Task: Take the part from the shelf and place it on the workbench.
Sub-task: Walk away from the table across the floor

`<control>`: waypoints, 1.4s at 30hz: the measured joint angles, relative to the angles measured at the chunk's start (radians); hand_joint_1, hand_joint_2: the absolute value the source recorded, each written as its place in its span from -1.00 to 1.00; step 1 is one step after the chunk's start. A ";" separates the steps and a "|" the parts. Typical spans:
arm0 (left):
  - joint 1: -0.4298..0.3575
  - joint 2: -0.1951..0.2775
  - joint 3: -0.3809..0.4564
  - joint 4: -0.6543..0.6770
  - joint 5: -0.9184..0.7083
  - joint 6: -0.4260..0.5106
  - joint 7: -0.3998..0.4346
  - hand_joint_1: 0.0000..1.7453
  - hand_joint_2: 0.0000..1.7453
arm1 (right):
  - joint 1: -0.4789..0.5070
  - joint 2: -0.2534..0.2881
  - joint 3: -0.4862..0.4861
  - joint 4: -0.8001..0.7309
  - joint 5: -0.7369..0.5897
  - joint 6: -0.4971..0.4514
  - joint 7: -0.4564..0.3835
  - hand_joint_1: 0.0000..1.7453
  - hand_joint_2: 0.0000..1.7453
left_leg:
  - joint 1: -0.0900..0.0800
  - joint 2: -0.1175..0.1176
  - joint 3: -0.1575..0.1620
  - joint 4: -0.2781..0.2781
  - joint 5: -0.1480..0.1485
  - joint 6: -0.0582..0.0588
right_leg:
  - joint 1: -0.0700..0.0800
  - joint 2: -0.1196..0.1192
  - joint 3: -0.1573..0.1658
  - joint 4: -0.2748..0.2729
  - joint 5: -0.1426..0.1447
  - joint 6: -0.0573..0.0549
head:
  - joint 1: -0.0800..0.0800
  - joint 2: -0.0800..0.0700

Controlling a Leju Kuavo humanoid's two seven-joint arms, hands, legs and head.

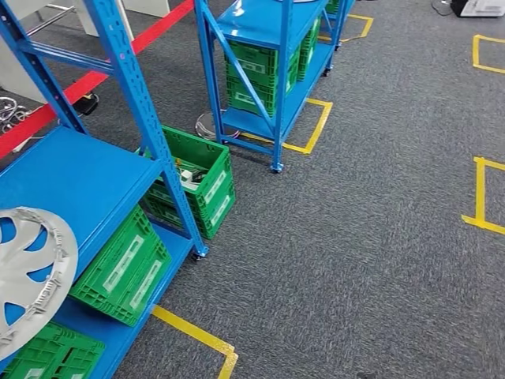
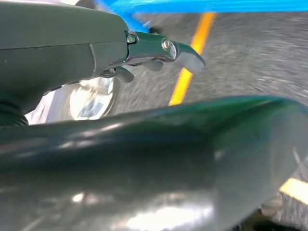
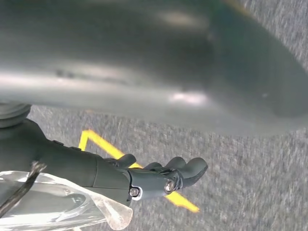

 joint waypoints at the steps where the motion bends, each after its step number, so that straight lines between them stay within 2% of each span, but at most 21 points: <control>1: 0.005 -0.003 0.008 -0.013 0.012 -0.005 0.000 -1.00 -1.00 | -0.001 0.005 0.003 0.000 0.003 -0.002 0.006 -1.00 -1.00 | 0.000 -0.011 0.002 -0.003 0.000 0.006 | -0.001 -0.011 0.008 -0.004 -0.003 0.004 | 0.001 0.000; 4: 0.015 -0.010 0.025 -0.043 0.049 -0.014 -0.005 -1.00 -1.00 | -0.001 0.015 0.015 0.002 0.018 -0.009 0.024 -1.00 -1.00 | 0.007 -0.043 0.016 -0.022 0.007 0.025 | -0.005 0.047 -0.008 0.056 -0.046 0.014 | 0.007 0.000; 6: 0.017 -0.012 0.031 -0.054 0.061 -0.017 -0.008 -1.00 -1.00 | 0.004 0.016 0.021 0.003 0.024 -0.012 0.031 -1.00 -1.00 | 0.007 -0.066 0.018 -0.024 0.006 0.033 | -0.006 0.102 -0.083 0.194 -0.104 0.014 | 0.012 0.000; 8: 0.020 -0.013 0.036 -0.061 0.066 -0.019 -0.009 -1.00 -1.00 | 0.011 0.017 0.024 0.004 0.025 -0.013 0.034 -1.00 -1.00 | 0.005 -0.095 0.022 -0.023 0.002 0.035 | -0.006 0.114 -0.152 0.291 -0.116 0.014 | 0.012 0.000; 9: 0.021 -0.014 0.039 -0.063 0.067 -0.023 -0.008 -1.00 -1.00 | 0.014 0.017 0.025 0.004 0.025 -0.013 0.034 -1.00 -1.00 | 0.004 -0.109 0.025 -0.023 0.000 0.035 | -0.006 0.115 -0.164 0.291 -0.095 0.013 | 0.012 0.000; 12: 0.022 -0.016 0.044 -0.067 0.069 -0.057 -0.004 -1.00 -1.00 | 0.015 0.007 0.027 0.004 0.017 -0.009 0.021 -1.00 -1.00 | 0.004 -0.150 0.040 -0.018 -0.013 0.024 | -0.008 0.155 -0.105 0.111 0.029 0.008 | 0.012 0.000; 14: 0.021 -0.017 0.046 -0.066 0.074 -0.075 -0.003 -1.00 -1.00 | 0.012 -0.003 0.027 0.004 0.009 0.000 0.012 -1.00 -1.00 | 0.007 -0.172 0.038 -0.012 -0.019 0.013 | -0.008 0.186 -0.068 0.035 0.050 0.002 | 0.011 0.000; 16: 0.020 -0.015 0.053 -0.061 0.082 -0.080 -0.010 -1.00 -1.00 | 0.008 -0.005 0.027 0.004 0.006 -0.008 0.004 -1.00 -1.00 | 0.011 -0.189 0.031 -0.011 -0.018 0.002 | -0.005 0.178 -0.060 0.026 0.044 -0.008 | 0.011 0.000; 18: 0.014 -0.010 0.064 -0.043 0.087 -0.080 -0.030 -1.00 -1.00 | 0.001 -0.004 0.028 0.004 0.007 -0.027 -0.009 -1.00 -1.00 | 0.011 -0.163 0.023 0.005 -0.030 -0.009 | -0.006 0.158 -0.056 0.020 0.046 -0.019 | 0.008 0.000; 21: -0.011 -0.003 0.074 -0.008 0.089 -0.078 -0.057 -1.00 -1.00 | -0.010 -0.003 0.034 0.004 0.009 -0.037 -0.024 -1.00 -1.00 | 0.012 -0.089 -0.051 0.153 -0.104 -0.024 | -0.005 0.115 -0.048 0.014 0.042 -0.033 | -0.002 0.000; 23: -0.022 -0.001 0.076 0.007 0.089 -0.077 -0.063 -1.00 -1.00 | -0.013 -0.003 0.036 0.004 0.010 -0.037 -0.026 -1.00 -1.00 | 0.015 -0.077 -0.106 0.257 -0.132 -0.029 | -0.003 0.082 -0.042 0.015 0.035 -0.037 | -0.002 0.000; 24: -0.024 0.000 0.077 0.013 0.089 -0.077 -0.065 -1.00 -1.00 | -0.015 -0.003 0.037 0.004 0.010 -0.037 -0.027 -1.00 -1.00 | 0.016 -0.075 -0.113 0.265 -0.119 -0.029 | -0.002 0.068 -0.037 0.015 0.031 -0.037 | -0.002 0.000; 26: -0.025 0.001 0.081 0.021 0.090 -0.077 -0.067 -1.00 -1.00 | -0.019 -0.003 0.037 0.004 0.010 -0.037 -0.028 -1.00 -1.00 | 0.014 -0.058 -0.069 0.165 -0.041 -0.021 | 0.000 0.044 -0.024 0.014 0.022 -0.035 | -0.002 0.000; 28: -0.029 0.002 0.085 0.030 0.091 -0.077 -0.074 -1.00 -1.00 | -0.021 -0.003 0.039 0.004 0.010 -0.037 -0.036 -1.00 -1.00 | 0.003 -0.013 -0.014 0.048 0.009 -0.003 | 0.003 0.023 -0.016 0.013 0.012 -0.029 | -0.002 0.000; 30: -0.038 0.004 0.088 0.041 0.091 -0.075 -0.088 -1.00 -1.00 | -0.029 -0.003 0.043 0.005 0.010 -0.036 -0.051 -1.00 -1.00 | -0.008 0.012 0.004 0.006 0.007 0.011 | 0.007 -0.001 -0.011 0.010 0.007 -0.020 | -0.002 0.000; 32: -0.043 0.006 0.091 0.057 0.093 -0.065 -0.104 -1.00 -1.00 | -0.046 -0.002 0.048 0.005 0.010 -0.038 -0.057 -1.00 -1.00 | -0.007 -0.005 0.006 -0.010 0.008 0.018 | 0.008 -0.017 -0.001 0.007 0.002 -0.011 | -0.002 0.000; 34: -0.047 0.008 0.093 0.073 0.099 -0.054 -0.124 -1.00 -1.00 | -0.060 -0.001 0.053 0.005 0.009 -0.045 -0.050 -1.00 -1.00 | 0.002 -0.028 0.013 -0.026 0.015 0.026 | 0.006 0.026 -0.014 0.041 -0.024 -0.004 | 0.001 0.000; 36: -0.054 0.009 0.094 0.087 0.104 -0.048 -0.137 -1.00 -1.00 | -0.062 -0.002 0.056 0.005 0.009 -0.058 -0.031 -1.00 -1.00 | 0.007 -0.054 0.017 -0.031 0.018 0.031 | 0.003 0.090 -0.074 0.158 -0.077 0.001 | 0.006 0.000; 38: -0.057 0.011 0.097 0.098 0.107 -0.041 -0.129 -1.00 -1.00 | -0.053 -0.004 0.058 0.005 0.009 -0.070 -0.005 -1.00 -1.00 | 0.008 -0.086 0.018 -0.031 0.018 0.032 | 0.001 0.111 -0.148 0.280 -0.108 0.006 | 0.009 0.000; 40: -0.054 0.012 0.103 0.105 0.111 -0.034 -0.105 -1.00 -1.00 | -0.045 -0.005 0.061 0.005 0.011 -0.077 0.011 -1.00 -1.00 | 0.010 -0.117 0.023 -0.029 0.015 0.028 | -0.002 0.116 -0.166 0.269 -0.062 0.011 | 0.010 0.000; 42: -0.048 0.016 0.111 0.108 0.111 -0.043 -0.081 -1.00 -1.00 | -0.043 -0.005 0.066 0.006 0.012 -0.077 0.011 -1.00 -1.00 | 0.013 -0.145 0.028 -0.023 0.007 0.016 | -0.010 0.147 -0.123 0.144 0.021 0.017 | 0.010 0.000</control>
